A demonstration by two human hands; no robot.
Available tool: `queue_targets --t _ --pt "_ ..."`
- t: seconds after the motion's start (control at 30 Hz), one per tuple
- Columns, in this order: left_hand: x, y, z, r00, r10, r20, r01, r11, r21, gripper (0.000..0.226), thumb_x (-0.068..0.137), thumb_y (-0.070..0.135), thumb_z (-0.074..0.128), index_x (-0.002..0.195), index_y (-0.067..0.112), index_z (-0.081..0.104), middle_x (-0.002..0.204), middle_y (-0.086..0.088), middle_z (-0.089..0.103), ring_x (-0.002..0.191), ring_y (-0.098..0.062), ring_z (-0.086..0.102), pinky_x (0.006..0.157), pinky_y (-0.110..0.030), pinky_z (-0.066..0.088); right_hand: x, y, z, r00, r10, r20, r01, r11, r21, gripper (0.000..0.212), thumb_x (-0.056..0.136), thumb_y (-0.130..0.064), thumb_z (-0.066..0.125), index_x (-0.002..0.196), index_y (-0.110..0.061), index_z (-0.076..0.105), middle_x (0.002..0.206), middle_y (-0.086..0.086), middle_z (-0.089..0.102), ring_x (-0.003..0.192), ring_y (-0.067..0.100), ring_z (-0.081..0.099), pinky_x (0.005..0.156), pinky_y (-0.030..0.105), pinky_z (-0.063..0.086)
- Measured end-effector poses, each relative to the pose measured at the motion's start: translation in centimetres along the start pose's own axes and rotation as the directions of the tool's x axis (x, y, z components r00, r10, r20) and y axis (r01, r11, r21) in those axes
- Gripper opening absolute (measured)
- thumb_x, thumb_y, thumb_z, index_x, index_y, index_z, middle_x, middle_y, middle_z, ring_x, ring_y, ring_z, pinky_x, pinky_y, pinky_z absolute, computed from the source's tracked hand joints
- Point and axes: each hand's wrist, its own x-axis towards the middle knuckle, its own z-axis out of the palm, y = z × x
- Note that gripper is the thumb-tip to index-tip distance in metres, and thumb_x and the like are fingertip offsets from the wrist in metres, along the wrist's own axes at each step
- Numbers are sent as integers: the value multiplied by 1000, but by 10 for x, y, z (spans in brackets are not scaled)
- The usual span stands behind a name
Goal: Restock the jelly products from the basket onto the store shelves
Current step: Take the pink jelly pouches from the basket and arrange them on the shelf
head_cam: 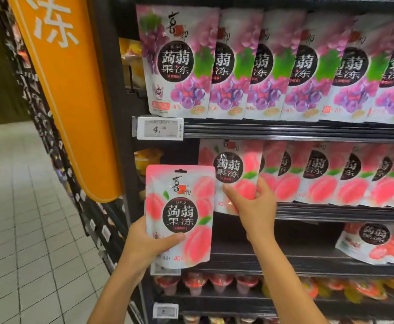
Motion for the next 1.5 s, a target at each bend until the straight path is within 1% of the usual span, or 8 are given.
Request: queue_targets --t 0.17,0.37,0.47,0.67,0.8,1.0,1.33,1.5 --pt "2 -3 -2 1000 -9 10 9 1000 -9 56 41 28 95 93 32 73 97 -6 78 86 -23 75 63 -28 60 6 1 23 998 32 -58 -36 997 -64 51 74 -41 83 108 -11 60 112 1 67 108 14 57 87 27 47" --pt "1 -8 -2 1000 -15 -5 15 1000 -10 62 40 30 94 97 25 71 97 -6 78 86 -23 75 63 -30 60 -4 1 31 998 -48 -36 45 997 -69 37 79 -40 77 75 -28 43 68 -5 51 64 6 45 64 24 42" --pt "-1 -11 -1 1000 -20 -2 20 1000 -3 63 43 27 94 101 23 70 98 -6 77 88 -24 75 65 -31 60 -4 1 23 997 -65 39 70 989 -128 34 81 -42 76 88 -26 46 73 -11 52 66 2 48 61 13 39" --pt "-7 -14 0 999 -32 -9 32 999 -7 61 51 13 95 105 17 68 98 -6 77 88 -24 75 63 -29 60 -6 4 5 996 -46 81 72 932 -356 59 77 -50 77 126 -24 58 110 -4 68 101 15 62 83 39 53" --pt "-9 -14 2 999 -34 -22 34 999 -18 58 46 25 97 98 25 71 97 -5 77 86 -23 75 63 -29 60 -3 1 0 999 -14 30 24 934 -355 65 73 -48 81 130 -27 59 114 -1 71 98 14 64 82 35 54" --pt "-11 -13 4 998 -41 -39 40 998 -38 64 42 31 94 101 23 71 99 -7 77 89 -25 75 66 -32 60 0 -3 23 998 -13 -66 -17 897 -442 51 73 -55 76 115 -37 54 85 -9 74 62 7 60 57 27 40" --pt "-15 -16 6 996 -61 -68 59 998 -33 75 40 33 93 109 15 67 100 -8 77 91 -27 74 69 -36 61 -5 11 27 925 -364 -104 151 607 -780 58 65 -56 79 111 -23 68 83 -5 63 79 20 53 51 26 29" --pt "-15 -17 10 996 -55 -71 52 998 -41 75 40 33 94 108 16 67 99 -7 77 90 -26 75 67 -32 61 -4 15 14 919 -366 -150 150 674 -723 41 72 -47 80 107 -28 71 75 -14 65 76 12 48 50 23 29"
